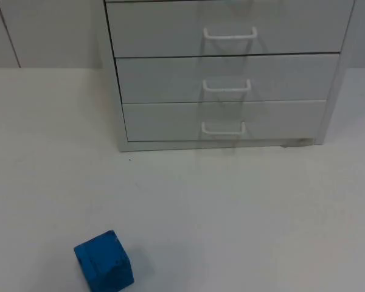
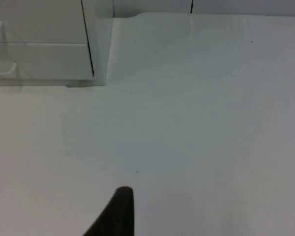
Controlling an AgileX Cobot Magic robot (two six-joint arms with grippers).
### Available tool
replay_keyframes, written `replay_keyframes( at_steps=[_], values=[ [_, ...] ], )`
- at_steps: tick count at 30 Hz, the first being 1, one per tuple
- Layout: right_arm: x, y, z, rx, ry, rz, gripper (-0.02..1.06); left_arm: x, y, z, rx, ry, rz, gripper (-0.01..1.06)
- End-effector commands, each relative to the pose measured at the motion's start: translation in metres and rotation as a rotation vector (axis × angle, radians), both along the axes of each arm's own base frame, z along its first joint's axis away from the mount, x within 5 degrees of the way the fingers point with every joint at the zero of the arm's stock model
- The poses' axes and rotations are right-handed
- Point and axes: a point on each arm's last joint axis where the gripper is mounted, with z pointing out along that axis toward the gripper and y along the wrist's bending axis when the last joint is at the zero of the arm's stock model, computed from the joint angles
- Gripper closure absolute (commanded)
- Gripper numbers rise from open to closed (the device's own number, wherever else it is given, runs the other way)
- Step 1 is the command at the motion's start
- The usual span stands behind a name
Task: Open the drawer with the left hand, place the block into the drawer with the right hand, then close the drawer with the left hand.
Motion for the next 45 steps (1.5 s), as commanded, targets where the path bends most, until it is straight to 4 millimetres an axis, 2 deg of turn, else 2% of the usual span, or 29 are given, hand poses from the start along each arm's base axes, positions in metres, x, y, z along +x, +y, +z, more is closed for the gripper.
replay_keyframes(
  at_steps=[1,4,9,11,14,16,17,20,26,33,36,37,38,40,42,43,45],
  values=[
    [0.003,0.0,0.007,-0.019,-0.003,0.0,-0.01,0.003,0.0,0.0,-0.006,0.005,0.002,0.0],
    [0.01,0.0,0.014,-0.02,0.015,0.001,-0.01,0.008,0.0,0.002,-0.008,0.033,0.001,0.0],
    [0.053,0.002,0.03,-0.024,0.078,0.01,-0.01,0.035,0.0,0.017,-0.017,0.072,-0.002,0.0],
    [0.058,0.002,0.03,-0.025,0.087,0.01,-0.01,0.038,0.0,0.018,-0.017,0.077,-0.002,0.0],
    [0.088,0.003,0.025,-0.028,0.18,0.015,-0.01,0.059,-0.001,0.019,-0.027,0.125,-0.004,0.0],
    [0.09,0.003,0.024,-0.029,0.19,0.015,-0.01,0.063,-0.001,0.019,-0.034,0.139,-0.005,0.0],
    [0.101,0.004,0.019,-0.03,0.245,0.016,-0.01,0.069,-0.002,0.018,-0.043,0.158,-0.008,0.0],
    [0.114,0.005,0.011,-0.024,0.323,0.017,-0.01,0.082,-0.003,0.015,-0.064,0.201,-0.011,0.0],
    [0.123,0.005,0.005,-0.019,0.375,0.018,-0.01,0.099,-0.004,0.01,-0.082,0.246,-0.017,0.0],
    [0.123,0.006,0.005,-0.015,0.378,0.019,-0.01,0.121,-0.013,0.01,-0.101,0.316,-0.132,0.01],
    [0.123,0.006,0.005,-0.015,0.378,0.019,-0.01,0.14,-0.019,0.017,-0.095,0.332,-0.232,0.11],
    [0.123,0.006,0.005,-0.015,0.378,0.019,-0.01,0.147,-0.02,0.021,-0.088,0.339,-0.247,0.16],
    [0.123,0.006,0.005,-0.015,0.378,0.019,-0.01,0.147,-0.02,0.021,-0.088,0.339,-0.247,0.16],
    [0.123,0.006,0.005,-0.015,0.378,0.019,-0.01,0.163,-0.022,0.024,-0.088,0.374,-0.276,0.24],
    [0.123,0.006,0.005,-0.015,0.378,0.019,-0.01,0.177,-0.028,0.028,-0.073,0.398,-0.337,0.26],
    [0.123,0.006,0.005,-0.015,0.378,0.019,-0.01,0.177,-0.028,0.028,-0.073,0.398,-0.337,0.26],
    [0.123,0.006,0.005,-0.015,0.378,0.019,-0.01,0.191,-0.038,0.031,-0.046,0.4,-0.412,0.26]
  ],
)
